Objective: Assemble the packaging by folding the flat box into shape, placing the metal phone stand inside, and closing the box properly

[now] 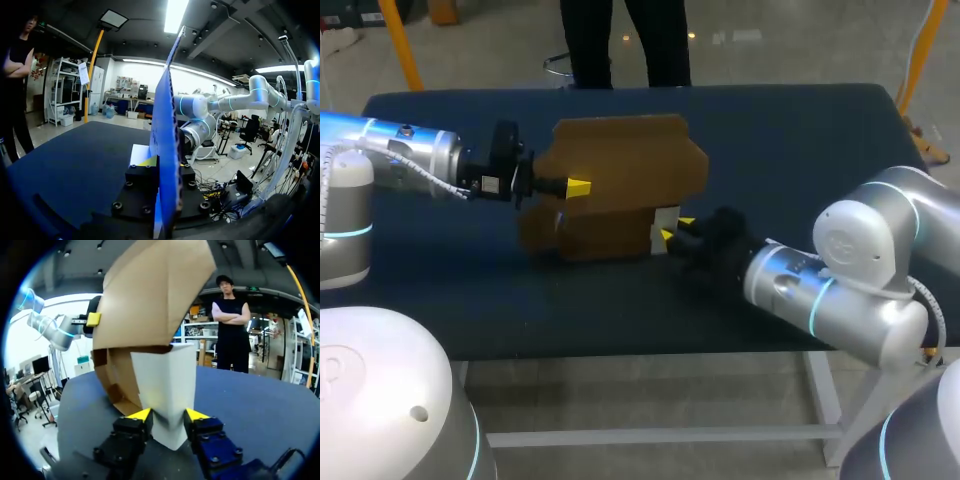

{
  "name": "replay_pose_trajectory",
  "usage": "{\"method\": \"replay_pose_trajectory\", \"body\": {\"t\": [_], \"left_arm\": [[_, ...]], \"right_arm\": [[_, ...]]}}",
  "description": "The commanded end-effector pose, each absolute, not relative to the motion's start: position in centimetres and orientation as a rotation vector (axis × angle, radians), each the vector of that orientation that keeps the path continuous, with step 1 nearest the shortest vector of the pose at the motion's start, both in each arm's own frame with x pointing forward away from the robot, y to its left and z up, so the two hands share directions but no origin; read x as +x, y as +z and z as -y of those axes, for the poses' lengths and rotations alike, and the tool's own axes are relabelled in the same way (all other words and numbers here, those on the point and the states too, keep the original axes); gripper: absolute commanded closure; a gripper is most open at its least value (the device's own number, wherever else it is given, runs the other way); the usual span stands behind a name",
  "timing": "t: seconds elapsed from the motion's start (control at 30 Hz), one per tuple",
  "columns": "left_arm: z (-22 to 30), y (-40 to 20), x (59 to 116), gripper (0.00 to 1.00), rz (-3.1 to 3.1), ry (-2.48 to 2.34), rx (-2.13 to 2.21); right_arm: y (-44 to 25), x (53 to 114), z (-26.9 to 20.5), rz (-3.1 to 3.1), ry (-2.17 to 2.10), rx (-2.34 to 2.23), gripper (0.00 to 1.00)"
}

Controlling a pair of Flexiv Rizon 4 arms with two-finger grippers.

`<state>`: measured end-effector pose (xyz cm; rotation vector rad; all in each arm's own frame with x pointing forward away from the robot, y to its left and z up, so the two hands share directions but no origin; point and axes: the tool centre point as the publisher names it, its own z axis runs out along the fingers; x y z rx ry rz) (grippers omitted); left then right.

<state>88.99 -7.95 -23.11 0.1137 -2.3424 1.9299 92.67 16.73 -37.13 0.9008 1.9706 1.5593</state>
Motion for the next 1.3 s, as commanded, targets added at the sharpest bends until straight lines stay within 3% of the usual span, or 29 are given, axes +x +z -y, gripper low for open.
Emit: {"method": "replay_pose_trajectory", "body": {"t": [0.03,0.17,0.97,1.17,1.3], "left_arm": [[8.2,-23.4,88.9,1.00,2.340,1.929,0.111],[8.2,-23.4,88.9,1.00,2.340,1.929,0.111],[8.2,-23.4,88.9,1.00,2.340,1.929,0.111],[8.2,-23.4,88.9,1.00,2.340,1.929,0.111],[8.2,-23.4,88.9,1.00,2.340,1.929,0.111]], "right_arm": [[-37.2,93.3,-17.6,-1.698,1.260,1.117,0.57],[-37.2,93.7,-17.5,-1.662,1.231,1.161,0.60],[-36.9,94.1,-18.4,-1.531,1.102,1.151,0.53],[-36.7,94.5,-18.1,-1.495,1.101,1.159,0.61],[-36.5,94.6,-17.9,-1.478,1.103,1.161,0.74]]}}
